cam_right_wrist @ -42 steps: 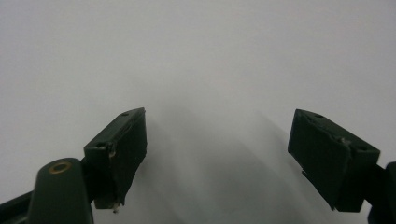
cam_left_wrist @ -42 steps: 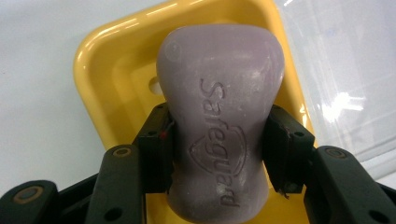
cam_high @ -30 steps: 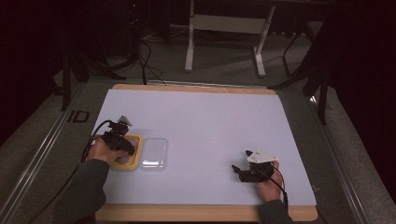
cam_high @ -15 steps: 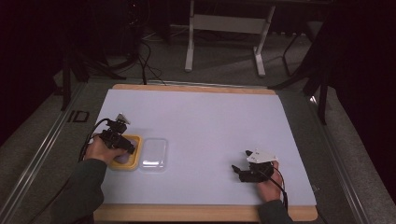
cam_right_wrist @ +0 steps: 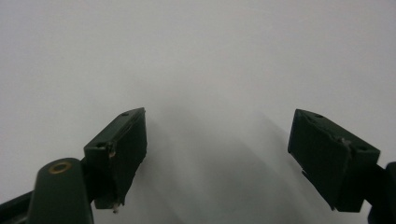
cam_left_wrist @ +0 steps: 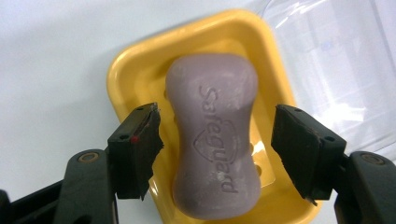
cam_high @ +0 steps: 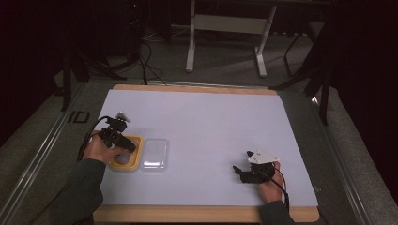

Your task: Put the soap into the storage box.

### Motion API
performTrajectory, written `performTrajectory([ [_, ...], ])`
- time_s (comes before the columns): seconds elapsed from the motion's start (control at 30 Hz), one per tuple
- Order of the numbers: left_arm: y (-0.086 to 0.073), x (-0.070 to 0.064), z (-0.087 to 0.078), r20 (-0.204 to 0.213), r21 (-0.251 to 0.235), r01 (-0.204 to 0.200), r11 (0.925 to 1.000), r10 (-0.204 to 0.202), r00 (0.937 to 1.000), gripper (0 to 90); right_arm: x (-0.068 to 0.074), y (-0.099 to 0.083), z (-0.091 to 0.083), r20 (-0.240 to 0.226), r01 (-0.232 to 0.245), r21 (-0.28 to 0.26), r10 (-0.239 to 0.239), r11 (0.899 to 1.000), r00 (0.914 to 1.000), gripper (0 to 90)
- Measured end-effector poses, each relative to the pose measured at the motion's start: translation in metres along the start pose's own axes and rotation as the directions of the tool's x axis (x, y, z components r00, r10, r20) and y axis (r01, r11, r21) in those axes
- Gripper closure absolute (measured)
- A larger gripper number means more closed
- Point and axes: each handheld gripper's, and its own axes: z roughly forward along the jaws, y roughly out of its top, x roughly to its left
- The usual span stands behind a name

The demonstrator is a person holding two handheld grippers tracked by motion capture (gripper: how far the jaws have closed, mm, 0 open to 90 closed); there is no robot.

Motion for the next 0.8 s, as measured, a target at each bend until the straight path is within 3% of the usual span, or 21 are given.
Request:
performTrajectory([
  [0.4, 0.006, -0.017, -0.004, 0.001, -0.046, -0.096, 0.9943, 0.096, 0.9953, 31.4, 0.000, 0.000, 0.000, 0.000, 0.003, 0.002, -0.003, 1.000, 1.0000, 19.2],
  [0.57, 0.006, -0.022, -0.003, 0.005, -0.054, -0.102, 0.9933, 0.102, 0.9947, 31.0, 0.000, 0.000, 0.000, 0.000, 0.002, 0.002, -0.002, 1.000, 1.0000, 19.2],
  [0.8, 0.006, -0.035, -0.001, 0.012, -0.093, -0.135, 0.9864, 0.137, 0.9905, 31.0, 0.000, 0.001, 0.001, -0.002, 0.002, 0.015, -0.002, 1.000, 1.0000, 19.2],
])
